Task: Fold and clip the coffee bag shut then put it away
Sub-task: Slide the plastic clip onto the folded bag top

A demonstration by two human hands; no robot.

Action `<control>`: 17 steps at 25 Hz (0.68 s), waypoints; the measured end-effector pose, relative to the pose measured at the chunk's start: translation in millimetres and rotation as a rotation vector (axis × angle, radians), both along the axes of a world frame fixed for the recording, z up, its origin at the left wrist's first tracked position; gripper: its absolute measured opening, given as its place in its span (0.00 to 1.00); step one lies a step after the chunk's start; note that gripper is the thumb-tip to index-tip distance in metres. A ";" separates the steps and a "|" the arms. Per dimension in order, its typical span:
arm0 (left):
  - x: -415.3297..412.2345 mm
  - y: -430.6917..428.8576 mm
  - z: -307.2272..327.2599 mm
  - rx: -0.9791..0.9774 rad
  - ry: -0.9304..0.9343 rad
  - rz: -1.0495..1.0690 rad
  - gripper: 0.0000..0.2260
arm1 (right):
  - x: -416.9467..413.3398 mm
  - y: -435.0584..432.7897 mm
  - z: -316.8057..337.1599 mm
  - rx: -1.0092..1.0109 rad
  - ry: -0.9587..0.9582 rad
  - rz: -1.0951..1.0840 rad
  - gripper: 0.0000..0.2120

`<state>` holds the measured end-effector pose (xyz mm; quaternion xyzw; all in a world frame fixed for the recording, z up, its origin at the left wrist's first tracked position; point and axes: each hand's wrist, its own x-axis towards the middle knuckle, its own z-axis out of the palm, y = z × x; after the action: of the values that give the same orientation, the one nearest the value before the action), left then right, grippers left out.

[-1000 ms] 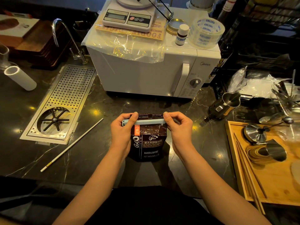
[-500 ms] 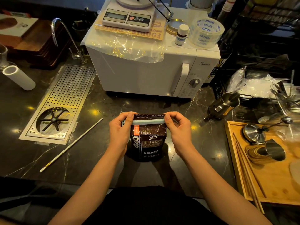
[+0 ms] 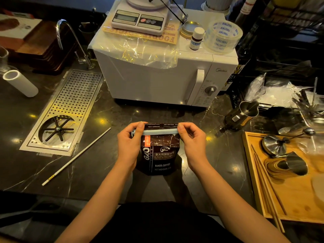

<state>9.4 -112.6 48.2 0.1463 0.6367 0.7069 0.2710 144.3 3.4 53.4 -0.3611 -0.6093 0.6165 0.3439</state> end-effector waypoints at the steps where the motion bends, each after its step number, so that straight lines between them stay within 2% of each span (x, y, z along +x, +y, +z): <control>1: -1.3 -1.1 0.1 -0.018 0.045 0.005 0.06 | 0.0 -0.1 -0.1 0.008 -0.007 0.001 0.05; 9: -4.0 -6.5 -2.1 -0.110 0.262 -0.030 0.07 | 0.0 -5.5 1.5 0.149 -0.094 -0.017 0.09; 14: -5.3 -3.5 -1.9 -0.084 0.127 -0.041 0.08 | -3.2 -8.0 -0.3 0.094 -0.063 -0.036 0.08; 17: -3.8 -1.8 0.8 -0.108 0.137 -0.028 0.07 | -2.7 -5.4 -0.7 0.050 -0.030 -0.027 0.05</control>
<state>5.6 -114.4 49.0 0.1887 0.6889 0.6559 0.2442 141.6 -2.0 52.7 -0.3697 -0.6246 0.5908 0.3522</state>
